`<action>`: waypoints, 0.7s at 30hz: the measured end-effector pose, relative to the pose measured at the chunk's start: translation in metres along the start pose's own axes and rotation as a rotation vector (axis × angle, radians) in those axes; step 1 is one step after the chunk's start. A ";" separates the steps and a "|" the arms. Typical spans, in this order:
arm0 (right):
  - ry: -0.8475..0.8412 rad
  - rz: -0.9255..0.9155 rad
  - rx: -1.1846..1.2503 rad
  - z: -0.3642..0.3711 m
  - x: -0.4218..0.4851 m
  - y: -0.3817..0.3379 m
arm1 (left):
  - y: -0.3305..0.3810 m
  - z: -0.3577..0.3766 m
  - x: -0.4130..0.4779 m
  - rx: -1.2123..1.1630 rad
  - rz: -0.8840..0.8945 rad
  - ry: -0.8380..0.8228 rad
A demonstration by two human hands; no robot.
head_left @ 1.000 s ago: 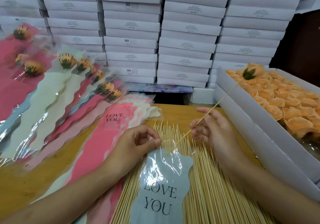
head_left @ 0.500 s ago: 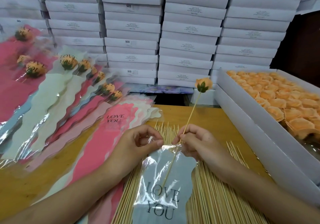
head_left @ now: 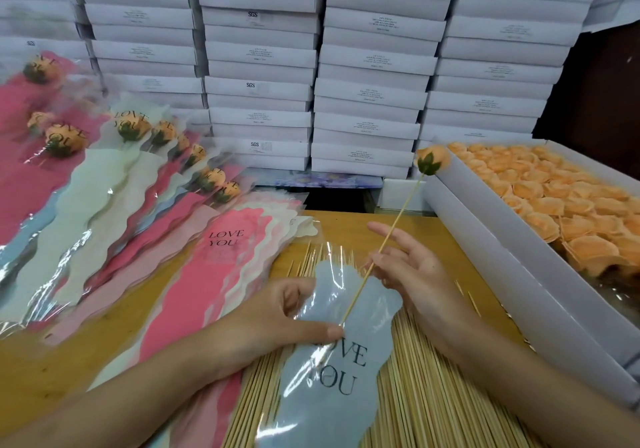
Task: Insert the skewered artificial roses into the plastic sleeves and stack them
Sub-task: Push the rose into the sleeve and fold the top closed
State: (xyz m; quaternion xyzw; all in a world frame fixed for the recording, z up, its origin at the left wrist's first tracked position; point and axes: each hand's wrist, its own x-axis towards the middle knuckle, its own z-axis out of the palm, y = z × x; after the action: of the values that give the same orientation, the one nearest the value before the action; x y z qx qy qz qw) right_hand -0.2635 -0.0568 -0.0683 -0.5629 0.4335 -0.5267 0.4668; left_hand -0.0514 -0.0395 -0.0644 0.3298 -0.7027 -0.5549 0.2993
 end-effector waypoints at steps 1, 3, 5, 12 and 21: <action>-0.021 0.002 -0.026 0.000 0.000 0.001 | -0.002 -0.001 0.000 0.023 -0.004 0.018; -0.051 0.007 -0.064 0.001 0.000 0.002 | -0.004 -0.002 0.000 0.076 0.000 0.053; -0.034 0.003 -0.067 0.001 0.001 0.002 | -0.002 -0.002 -0.001 0.044 -0.009 0.005; 0.240 -0.110 -0.067 -0.005 0.007 0.000 | -0.005 -0.004 -0.001 -0.094 -0.029 -0.025; 0.223 -0.138 -0.088 -0.008 0.008 0.002 | 0.002 -0.003 -0.003 -0.139 -0.044 -0.079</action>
State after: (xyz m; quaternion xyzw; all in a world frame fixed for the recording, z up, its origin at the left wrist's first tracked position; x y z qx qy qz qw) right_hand -0.2709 -0.0658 -0.0689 -0.5491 0.4658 -0.5973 0.3533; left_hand -0.0474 -0.0386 -0.0621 0.3014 -0.6663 -0.6214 0.2813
